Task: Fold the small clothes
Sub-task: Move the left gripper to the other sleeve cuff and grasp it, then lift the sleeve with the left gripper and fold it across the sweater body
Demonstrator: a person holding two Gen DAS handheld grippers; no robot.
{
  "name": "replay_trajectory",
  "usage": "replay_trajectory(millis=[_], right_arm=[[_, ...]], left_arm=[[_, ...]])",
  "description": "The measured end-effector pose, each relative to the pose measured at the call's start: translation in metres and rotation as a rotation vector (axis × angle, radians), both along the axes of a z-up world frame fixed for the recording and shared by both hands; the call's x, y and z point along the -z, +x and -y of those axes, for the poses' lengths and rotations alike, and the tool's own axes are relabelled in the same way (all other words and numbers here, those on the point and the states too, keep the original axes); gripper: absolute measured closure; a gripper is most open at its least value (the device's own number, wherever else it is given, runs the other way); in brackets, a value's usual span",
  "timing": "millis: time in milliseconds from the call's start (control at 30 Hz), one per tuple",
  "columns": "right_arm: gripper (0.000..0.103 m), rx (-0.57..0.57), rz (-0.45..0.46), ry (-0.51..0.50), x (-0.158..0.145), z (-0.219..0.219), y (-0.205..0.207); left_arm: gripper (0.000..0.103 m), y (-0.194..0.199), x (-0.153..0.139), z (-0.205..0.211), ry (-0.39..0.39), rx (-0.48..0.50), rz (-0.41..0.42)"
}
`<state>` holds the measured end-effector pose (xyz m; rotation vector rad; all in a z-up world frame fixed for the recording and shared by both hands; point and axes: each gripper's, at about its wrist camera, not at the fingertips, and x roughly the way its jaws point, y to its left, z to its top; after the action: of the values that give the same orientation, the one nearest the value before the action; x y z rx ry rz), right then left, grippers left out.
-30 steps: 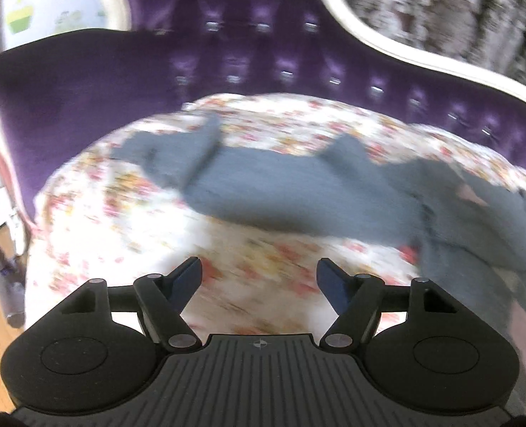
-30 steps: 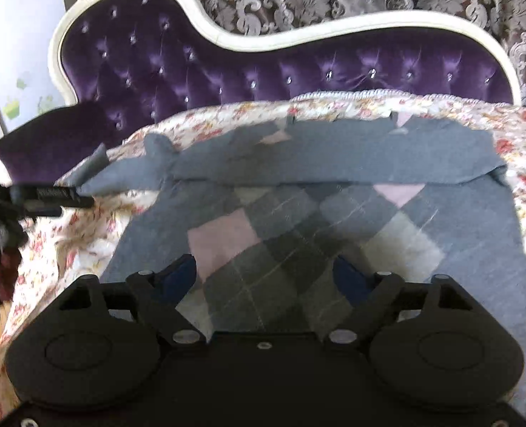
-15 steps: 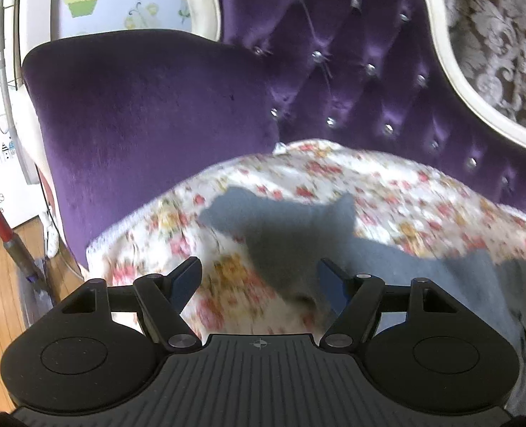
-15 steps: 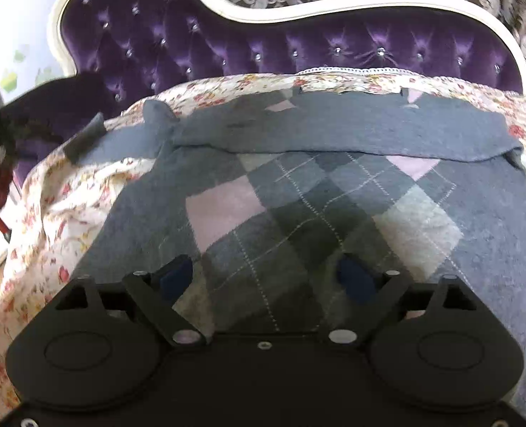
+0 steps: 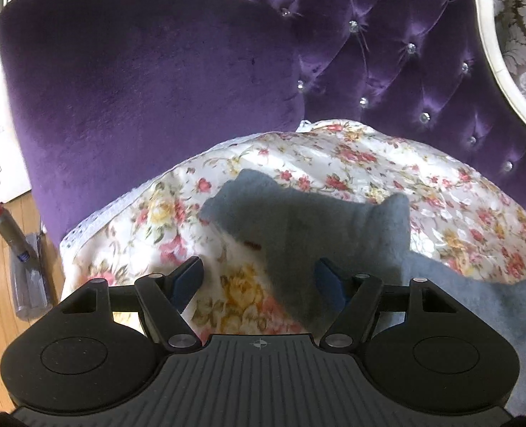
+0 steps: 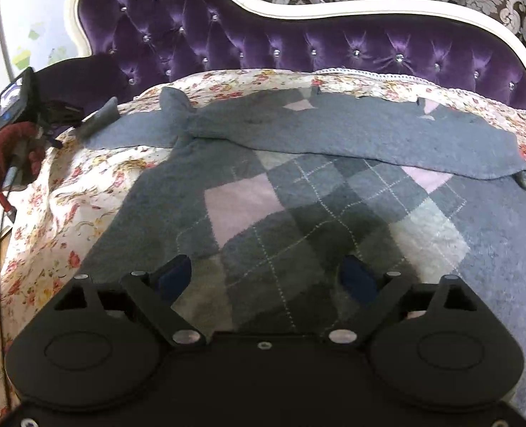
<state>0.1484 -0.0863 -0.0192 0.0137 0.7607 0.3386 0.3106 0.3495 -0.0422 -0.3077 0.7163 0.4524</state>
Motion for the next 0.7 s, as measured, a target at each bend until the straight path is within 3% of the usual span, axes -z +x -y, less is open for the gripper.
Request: replay_trajectory(millis=[33,67,100,133,167,233,433,700], right_arm=[[0.011,-0.005,-0.002,0.004,-0.001,-0.001,0.000],[0.011,-0.010,-0.006,0.008,-0.001,-0.001,-0.001],[0.012,-0.015,-0.009,0.011,-0.002,-0.001,-0.001],[0.012,-0.018,-0.011,0.014,-0.002,-0.002,-0.002],[0.012,-0.020,-0.014,0.017,-0.003,-0.002,-0.002],[0.012,-0.018,-0.019,0.021,-0.003,-0.001,-0.002],[0.012,-0.001,-0.026,0.063,-0.010,0.007,-0.002],[0.012,0.003,-0.012,0.130,-0.020,0.010,-0.006]], left_arm=[[0.034,0.003,0.000,-0.001,-0.008,0.006,0.004],[0.043,0.005,0.000,-0.002,-0.016,0.011,0.012],[0.069,0.006,0.000,-0.003,-0.018,0.016,0.023],[0.088,0.008,0.000,-0.004,-0.028,0.030,0.035],[0.099,0.009,0.000,-0.008,-0.073,0.058,0.054],[0.099,0.002,-0.004,-0.013,-0.136,0.033,0.121],[0.099,-0.027,-0.046,-0.007,-0.021,0.007,0.224],[0.099,-0.056,-0.116,0.006,0.001,0.084,0.336]])
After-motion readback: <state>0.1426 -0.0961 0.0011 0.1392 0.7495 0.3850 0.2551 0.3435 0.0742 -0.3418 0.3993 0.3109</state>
